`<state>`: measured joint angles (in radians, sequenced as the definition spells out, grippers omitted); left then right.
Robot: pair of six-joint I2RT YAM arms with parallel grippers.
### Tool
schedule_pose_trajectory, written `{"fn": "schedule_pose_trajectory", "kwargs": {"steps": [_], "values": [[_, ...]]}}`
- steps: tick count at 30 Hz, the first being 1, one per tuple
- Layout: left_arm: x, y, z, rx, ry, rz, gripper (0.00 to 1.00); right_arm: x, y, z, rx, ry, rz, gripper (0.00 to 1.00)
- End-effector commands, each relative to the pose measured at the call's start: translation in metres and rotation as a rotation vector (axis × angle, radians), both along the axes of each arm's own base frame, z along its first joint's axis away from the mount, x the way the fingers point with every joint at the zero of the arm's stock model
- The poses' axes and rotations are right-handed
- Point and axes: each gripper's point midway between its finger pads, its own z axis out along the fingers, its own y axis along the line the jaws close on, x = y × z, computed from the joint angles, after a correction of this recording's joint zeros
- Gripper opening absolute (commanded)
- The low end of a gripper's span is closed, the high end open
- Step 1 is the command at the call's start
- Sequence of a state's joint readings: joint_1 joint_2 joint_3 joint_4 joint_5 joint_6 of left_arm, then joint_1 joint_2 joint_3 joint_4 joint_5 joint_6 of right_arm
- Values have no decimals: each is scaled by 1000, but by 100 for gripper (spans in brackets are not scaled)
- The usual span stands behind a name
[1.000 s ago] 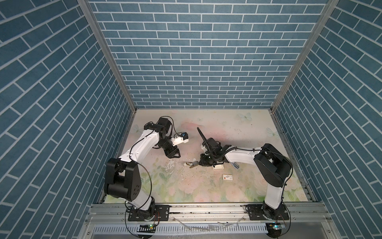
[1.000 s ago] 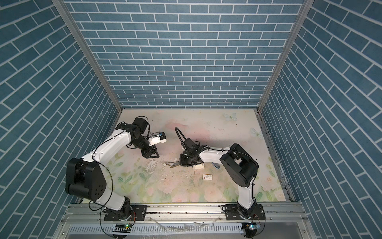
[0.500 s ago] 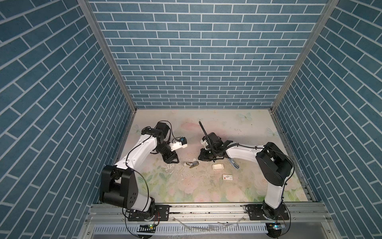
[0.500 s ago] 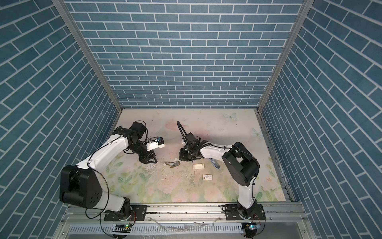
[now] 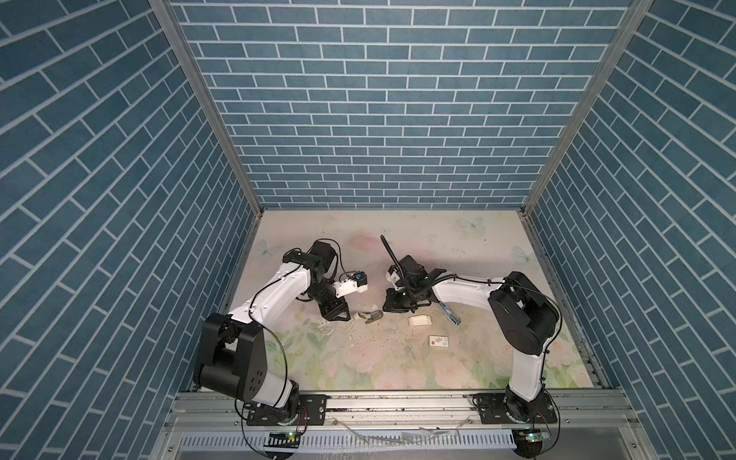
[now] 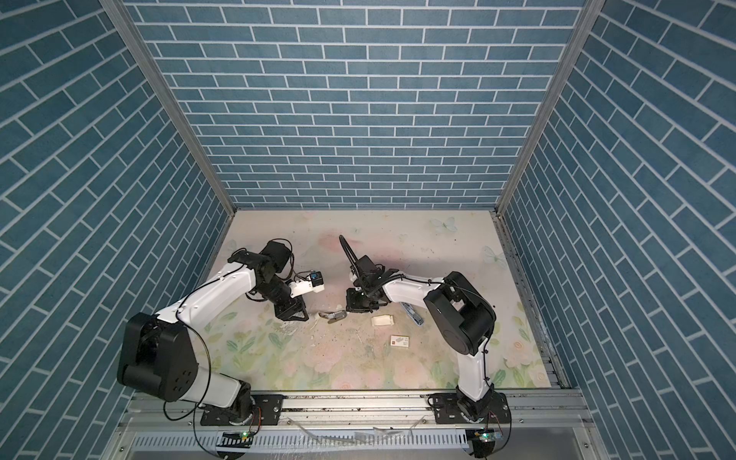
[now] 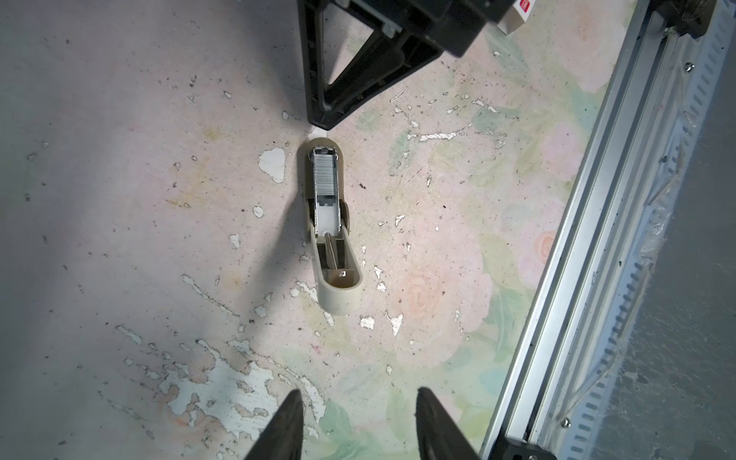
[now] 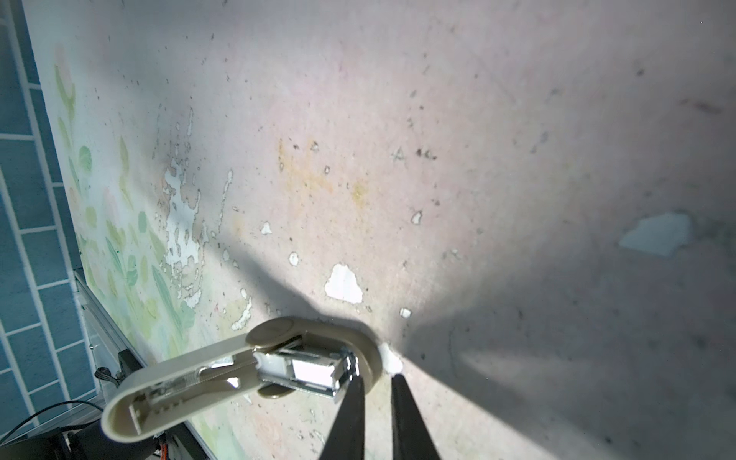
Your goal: Load the staples into the stapler
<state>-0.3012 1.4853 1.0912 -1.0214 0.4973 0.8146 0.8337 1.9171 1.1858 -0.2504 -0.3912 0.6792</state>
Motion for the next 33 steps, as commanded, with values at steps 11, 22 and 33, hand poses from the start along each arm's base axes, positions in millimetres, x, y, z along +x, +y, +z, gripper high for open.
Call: {"fn": "schedule_pose_trajectory", "kwargs": {"steps": [11,22,33], "values": [[-6,-1,-5,-8,14,31,47,-3,9,-7,14,35,42,16],[-7,-4,-13,-9,23,36,43,-7,12,-11,-3,54,64,15],[-9,-11,-15,-24,38,30,40,-13,8,-16,-39,57,77,13]]}}
